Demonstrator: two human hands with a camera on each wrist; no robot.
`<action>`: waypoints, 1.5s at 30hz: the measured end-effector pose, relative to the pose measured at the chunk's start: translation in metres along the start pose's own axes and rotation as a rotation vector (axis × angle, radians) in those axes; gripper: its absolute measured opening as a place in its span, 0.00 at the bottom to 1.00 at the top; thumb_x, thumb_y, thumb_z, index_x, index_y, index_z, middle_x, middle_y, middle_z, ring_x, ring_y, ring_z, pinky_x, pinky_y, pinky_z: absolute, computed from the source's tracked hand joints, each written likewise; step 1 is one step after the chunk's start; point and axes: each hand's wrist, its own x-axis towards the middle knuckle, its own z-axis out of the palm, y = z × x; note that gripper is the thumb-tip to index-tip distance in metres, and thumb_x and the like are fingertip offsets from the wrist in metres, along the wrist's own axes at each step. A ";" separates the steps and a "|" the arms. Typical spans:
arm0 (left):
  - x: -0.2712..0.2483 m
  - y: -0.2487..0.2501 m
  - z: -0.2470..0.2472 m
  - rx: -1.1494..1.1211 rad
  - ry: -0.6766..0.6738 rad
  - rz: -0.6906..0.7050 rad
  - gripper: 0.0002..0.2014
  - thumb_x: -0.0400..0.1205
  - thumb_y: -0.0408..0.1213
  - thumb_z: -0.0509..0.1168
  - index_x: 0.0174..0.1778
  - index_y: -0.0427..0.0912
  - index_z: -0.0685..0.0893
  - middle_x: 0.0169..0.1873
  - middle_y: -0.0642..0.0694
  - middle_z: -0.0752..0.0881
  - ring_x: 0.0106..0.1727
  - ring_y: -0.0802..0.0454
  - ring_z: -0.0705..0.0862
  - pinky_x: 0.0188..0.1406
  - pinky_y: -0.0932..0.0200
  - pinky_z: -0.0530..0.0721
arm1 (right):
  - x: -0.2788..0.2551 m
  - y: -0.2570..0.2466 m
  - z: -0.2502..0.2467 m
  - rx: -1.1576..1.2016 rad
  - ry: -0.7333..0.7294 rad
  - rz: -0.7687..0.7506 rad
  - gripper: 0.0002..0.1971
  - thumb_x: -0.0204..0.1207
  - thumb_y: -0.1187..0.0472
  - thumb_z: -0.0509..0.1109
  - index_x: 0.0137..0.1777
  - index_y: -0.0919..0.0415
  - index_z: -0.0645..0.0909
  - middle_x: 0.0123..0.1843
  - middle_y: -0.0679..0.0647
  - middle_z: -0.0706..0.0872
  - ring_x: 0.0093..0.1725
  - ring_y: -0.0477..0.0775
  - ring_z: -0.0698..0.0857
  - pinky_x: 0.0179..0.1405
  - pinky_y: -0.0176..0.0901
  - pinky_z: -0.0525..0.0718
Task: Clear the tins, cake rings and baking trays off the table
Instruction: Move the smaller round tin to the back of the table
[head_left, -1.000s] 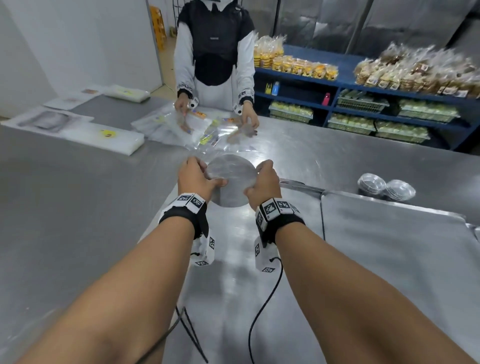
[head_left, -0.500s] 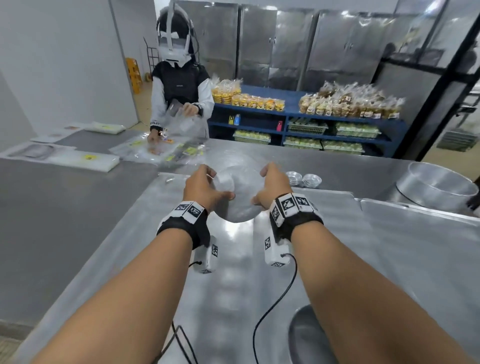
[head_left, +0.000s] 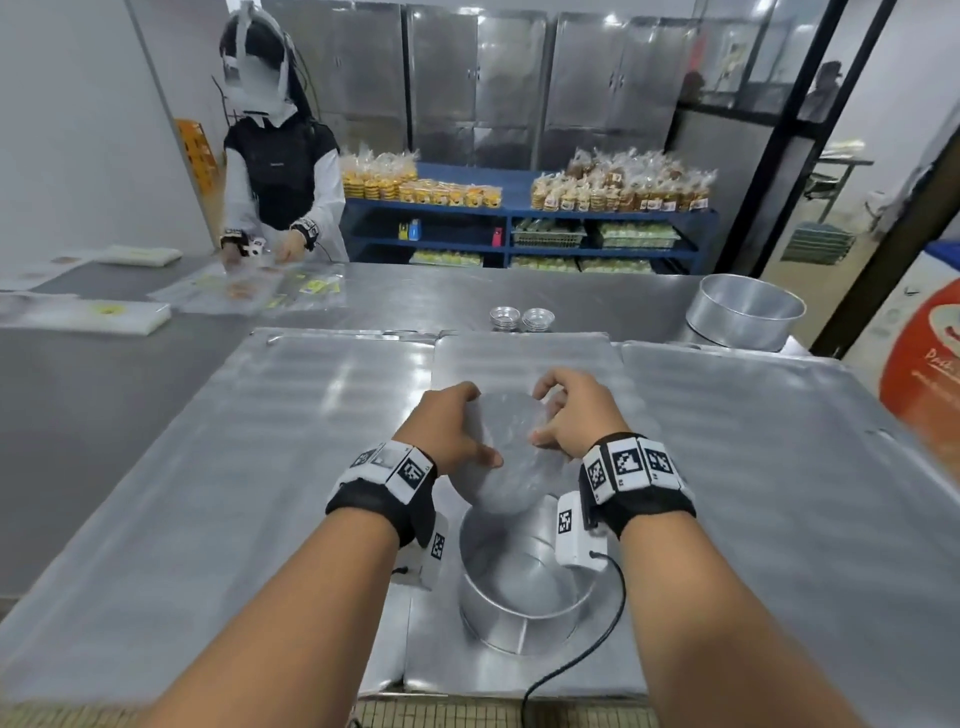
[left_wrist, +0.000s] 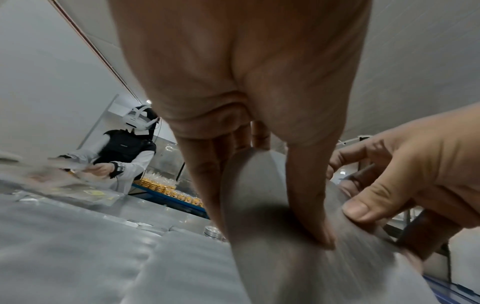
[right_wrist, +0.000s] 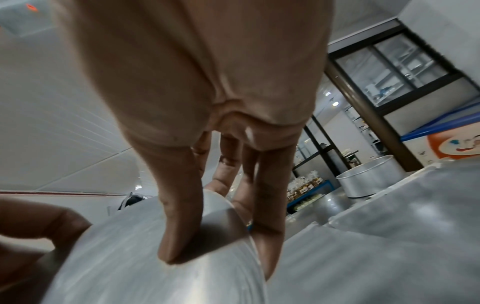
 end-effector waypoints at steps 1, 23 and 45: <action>-0.004 0.005 0.006 0.013 -0.011 0.013 0.31 0.65 0.45 0.86 0.61 0.44 0.82 0.47 0.50 0.81 0.49 0.47 0.80 0.42 0.60 0.75 | -0.007 0.008 -0.004 0.007 0.005 0.005 0.23 0.59 0.80 0.82 0.43 0.53 0.82 0.39 0.57 0.82 0.30 0.51 0.81 0.17 0.35 0.81; -0.041 0.002 0.079 0.231 -0.278 -0.033 0.16 0.80 0.27 0.64 0.55 0.43 0.94 0.51 0.38 0.91 0.55 0.41 0.88 0.48 0.58 0.83 | -0.073 0.069 0.025 -0.260 -0.155 -0.007 0.17 0.60 0.74 0.80 0.37 0.48 0.85 0.41 0.53 0.86 0.39 0.54 0.88 0.45 0.44 0.89; -0.029 -0.028 0.074 0.255 -0.308 -0.267 0.11 0.81 0.32 0.65 0.55 0.33 0.88 0.52 0.36 0.88 0.47 0.39 0.91 0.45 0.49 0.93 | -0.076 0.092 0.020 -0.308 -0.081 0.211 0.15 0.71 0.69 0.67 0.53 0.57 0.90 0.54 0.59 0.89 0.49 0.63 0.90 0.50 0.48 0.90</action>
